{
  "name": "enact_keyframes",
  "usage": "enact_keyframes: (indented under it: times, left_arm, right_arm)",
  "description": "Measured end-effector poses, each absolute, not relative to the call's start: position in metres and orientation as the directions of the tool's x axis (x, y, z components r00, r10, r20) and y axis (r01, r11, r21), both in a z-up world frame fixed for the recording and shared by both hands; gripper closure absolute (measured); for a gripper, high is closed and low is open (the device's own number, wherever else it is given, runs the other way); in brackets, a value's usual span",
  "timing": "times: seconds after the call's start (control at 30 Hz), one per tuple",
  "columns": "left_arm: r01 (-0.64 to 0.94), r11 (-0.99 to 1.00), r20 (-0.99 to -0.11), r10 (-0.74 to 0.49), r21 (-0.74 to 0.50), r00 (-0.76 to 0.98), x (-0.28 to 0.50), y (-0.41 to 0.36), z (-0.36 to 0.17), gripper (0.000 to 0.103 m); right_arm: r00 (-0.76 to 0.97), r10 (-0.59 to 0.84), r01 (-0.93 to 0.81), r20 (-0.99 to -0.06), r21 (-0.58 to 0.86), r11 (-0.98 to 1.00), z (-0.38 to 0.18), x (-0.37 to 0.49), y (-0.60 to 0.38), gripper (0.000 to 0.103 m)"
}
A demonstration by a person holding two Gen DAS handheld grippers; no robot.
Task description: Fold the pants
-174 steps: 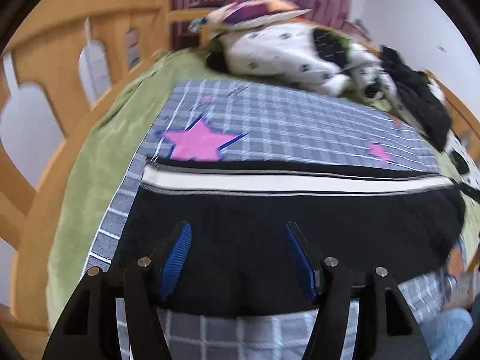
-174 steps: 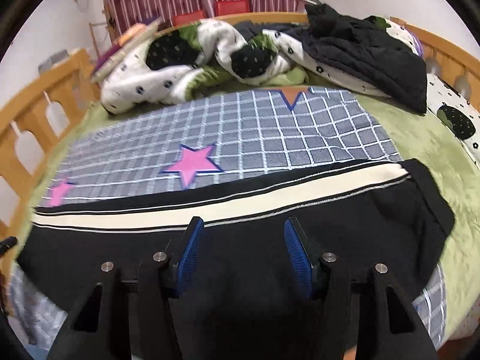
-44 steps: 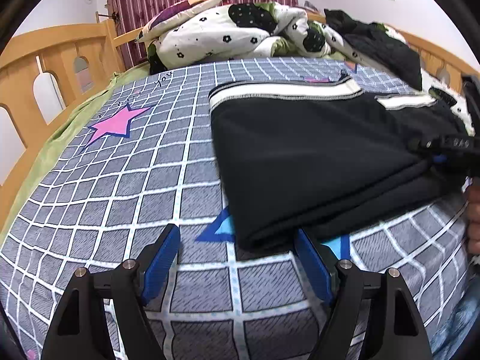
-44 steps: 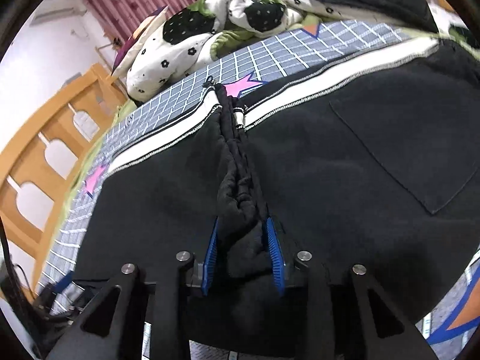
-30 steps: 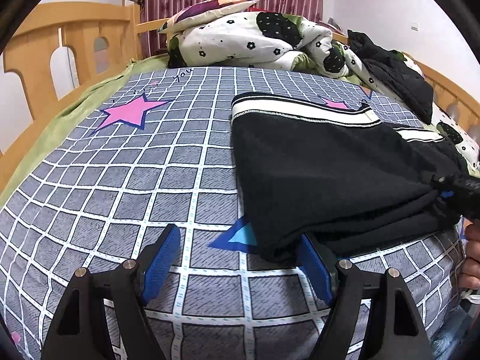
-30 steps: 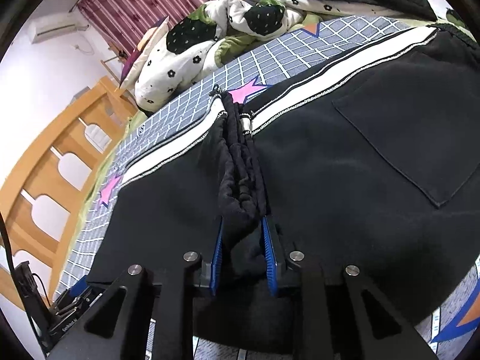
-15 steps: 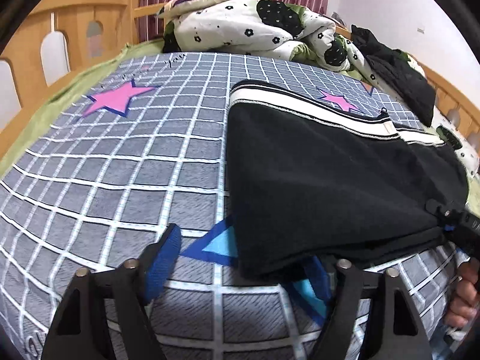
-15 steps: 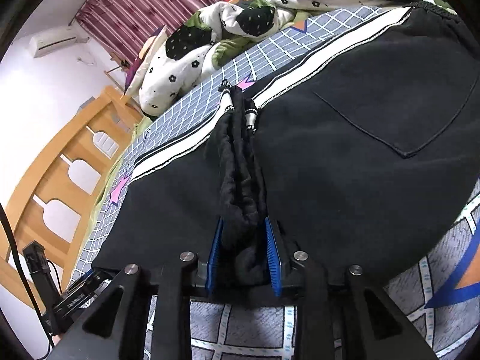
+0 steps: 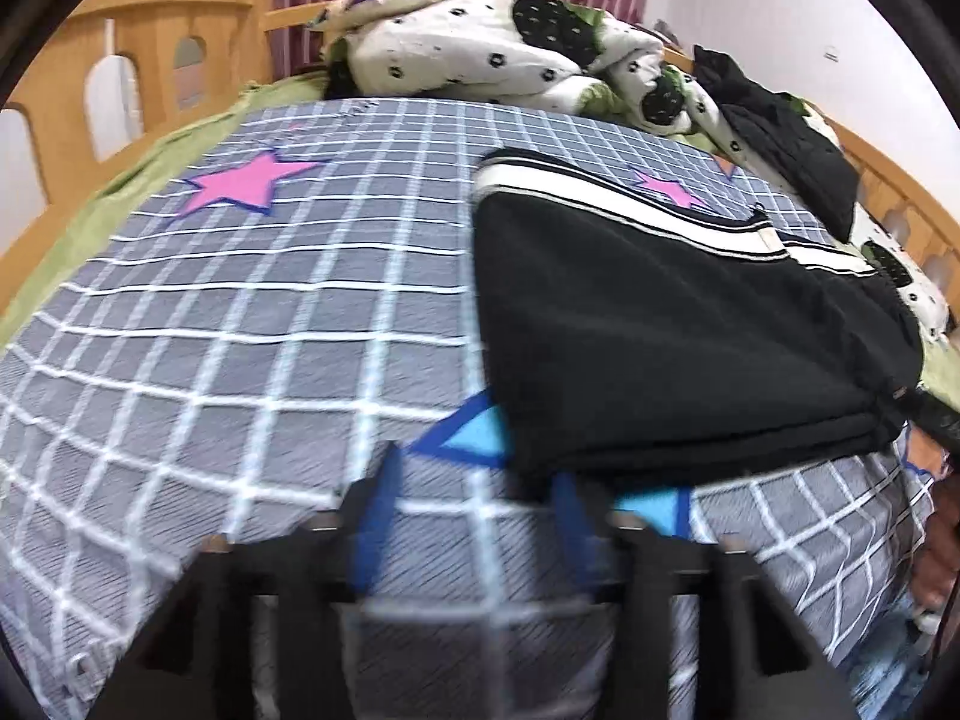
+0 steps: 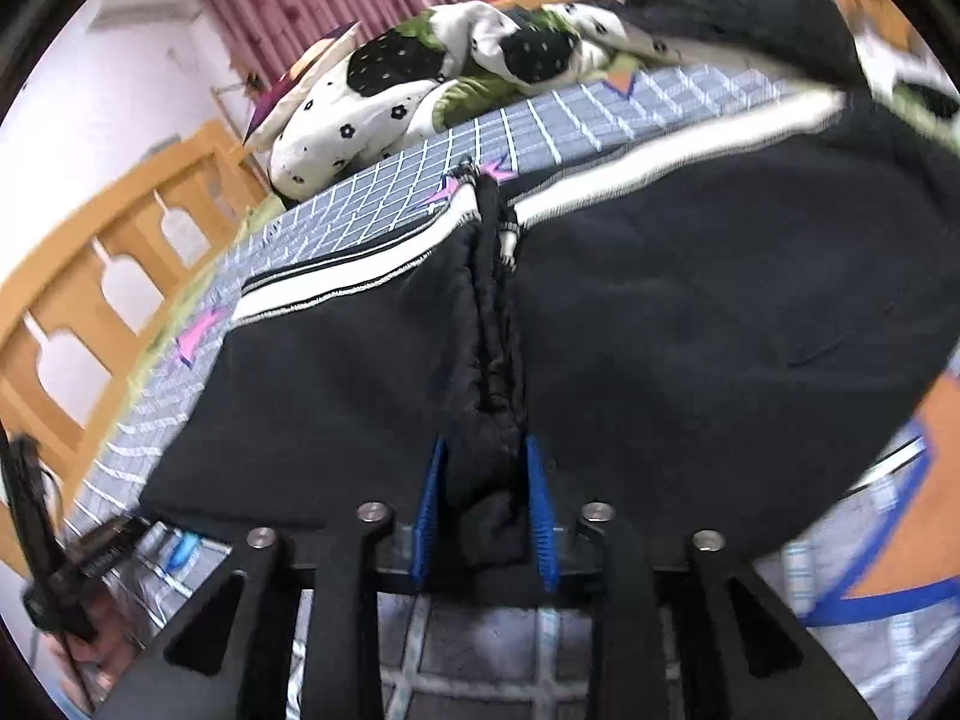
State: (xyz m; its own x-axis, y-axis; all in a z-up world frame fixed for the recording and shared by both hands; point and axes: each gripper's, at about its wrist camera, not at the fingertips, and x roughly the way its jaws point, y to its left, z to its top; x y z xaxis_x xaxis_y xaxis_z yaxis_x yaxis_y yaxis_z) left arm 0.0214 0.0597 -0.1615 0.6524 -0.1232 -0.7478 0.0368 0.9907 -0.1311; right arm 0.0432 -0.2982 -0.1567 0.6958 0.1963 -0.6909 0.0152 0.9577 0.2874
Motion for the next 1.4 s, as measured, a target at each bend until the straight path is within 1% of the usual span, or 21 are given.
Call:
enact_keyframes:
  times: [0.07,0.17,0.23,0.3,0.33,0.37,0.43,0.47,0.5,0.53,0.6,0.63,0.7,0.77,0.83,0.87,0.9,0.97,1.1,1.27,1.4]
  left_arm:
    - [0.048,0.986,-0.727,-0.151,-0.161,0.669,0.008,0.072,-0.156,0.047]
    - [0.032,0.985,-0.706,-0.142,-0.167,0.694,0.006,0.080,-0.143,0.047]
    - [0.036,0.985,-0.694,-0.145,-0.170,0.705,0.018,0.075,-0.133,0.047]
    - [0.041,0.985,-0.686,-0.148,-0.170,0.713,0.032,0.067,-0.125,0.047]
    - [0.042,0.986,-0.697,-0.144,-0.161,0.703,0.042,0.061,-0.125,0.046]
    - [0.029,0.990,-0.723,-0.121,-0.139,0.680,0.052,0.054,-0.130,0.046]
    - [0.025,0.992,-0.763,-0.113,-0.126,0.636,0.063,0.042,-0.146,0.046]
    - [0.029,0.992,-0.783,-0.112,-0.119,0.612,0.065,0.037,-0.157,0.045]
    - [0.034,0.993,-0.789,-0.112,-0.115,0.604,0.062,0.034,-0.164,0.045]
    - [0.043,0.992,-0.780,-0.121,-0.120,0.614,0.056,0.034,-0.166,0.045]
    - [0.061,0.990,-0.772,-0.139,-0.129,0.620,0.046,0.036,-0.165,0.045]
    - [0.065,0.988,-0.773,-0.148,-0.137,0.616,0.043,0.038,-0.163,0.045]
    - [0.063,0.986,-0.778,-0.162,-0.155,0.607,0.042,0.046,-0.156,0.045]
    - [0.060,0.987,-0.780,-0.154,-0.148,0.607,0.043,0.050,-0.147,0.045]
    - [0.069,0.991,-0.776,-0.136,-0.118,0.616,0.048,0.048,-0.138,0.045]
    - [0.073,0.992,-0.773,-0.128,-0.105,0.621,0.051,0.047,-0.134,0.045]
    - [0.077,0.992,-0.771,-0.128,-0.102,0.623,0.055,0.045,-0.131,0.045]
    - [0.085,0.989,-0.772,-0.146,-0.119,0.619,0.062,0.044,-0.128,0.045]
    - [0.075,0.978,-0.768,-0.201,-0.196,0.608,0.084,0.049,-0.127,0.045]
    - [0.055,0.956,-0.774,-0.265,-0.287,0.575,0.119,0.052,-0.137,0.046]
    - [0.072,0.948,-0.808,-0.303,-0.311,0.505,0.156,0.049,-0.158,0.048]
  right_arm:
    - [0.739,0.171,-0.005,-0.652,0.249,0.969,-0.141,0.032,-0.299,0.072]
    - [0.794,0.139,-0.031,-0.592,0.189,0.981,-0.119,0.025,-0.296,0.070]
    - [0.807,0.150,-0.060,-0.571,0.174,0.983,-0.115,0.026,-0.291,0.062]
    - [0.793,0.132,-0.060,-0.594,0.140,0.988,-0.122,0.036,-0.282,0.062]
    - [0.782,0.128,-0.057,-0.610,0.134,0.989,-0.126,0.041,-0.279,0.062]
    - [0.751,0.119,-0.055,-0.649,0.119,0.991,-0.139,0.047,-0.278,0.062]
    - [0.697,0.045,-0.012,-0.715,0.051,0.999,-0.162,0.055,-0.277,0.062]
    - [0.695,0.054,-0.014,-0.717,0.061,0.998,-0.167,0.054,-0.278,0.062]
    - [0.712,0.066,-0.019,-0.699,0.076,0.997,-0.167,0.049,-0.281,0.061]
    - [0.711,0.069,-0.026,-0.700,0.072,0.997,-0.165,0.046,-0.282,0.061]
    - [0.707,0.064,-0.038,-0.704,0.052,0.998,-0.155,0.039,-0.287,0.061]
    - [0.716,0.077,-0.042,-0.694,0.067,0.997,-0.149,0.032,-0.293,0.058]
    - [0.736,0.085,-0.038,-0.672,0.085,0.996,-0.137,0.020,-0.304,0.057]
    - [0.765,0.017,0.018,-0.644,0.047,0.999,-0.125,0.008,-0.323,0.053]
    - [0.783,-0.039,0.072,-0.621,0.029,0.997,-0.116,0.002,-0.348,0.045]
    - [0.786,-0.060,0.097,-0.615,0.027,0.995,-0.113,0.002,-0.357,0.044]
    - [0.789,-0.095,0.142,-0.607,0.031,0.989,-0.110,0.001,-0.377,0.042]
    - [0.780,-0.142,0.227,-0.610,0.064,0.972,-0.106,0.007,-0.416,0.041]
    - [0.759,-0.186,0.359,-0.624,0.162,0.919,-0.108,0.024,-0.488,0.041]
    - [0.735,-0.135,0.421,-0.665,0.290,0.860,-0.134,0.053,-0.548,0.041]
    - [0.731,-0.079,0.421,-0.678,0.358,0.833,-0.150,0.073,-0.573,0.041]
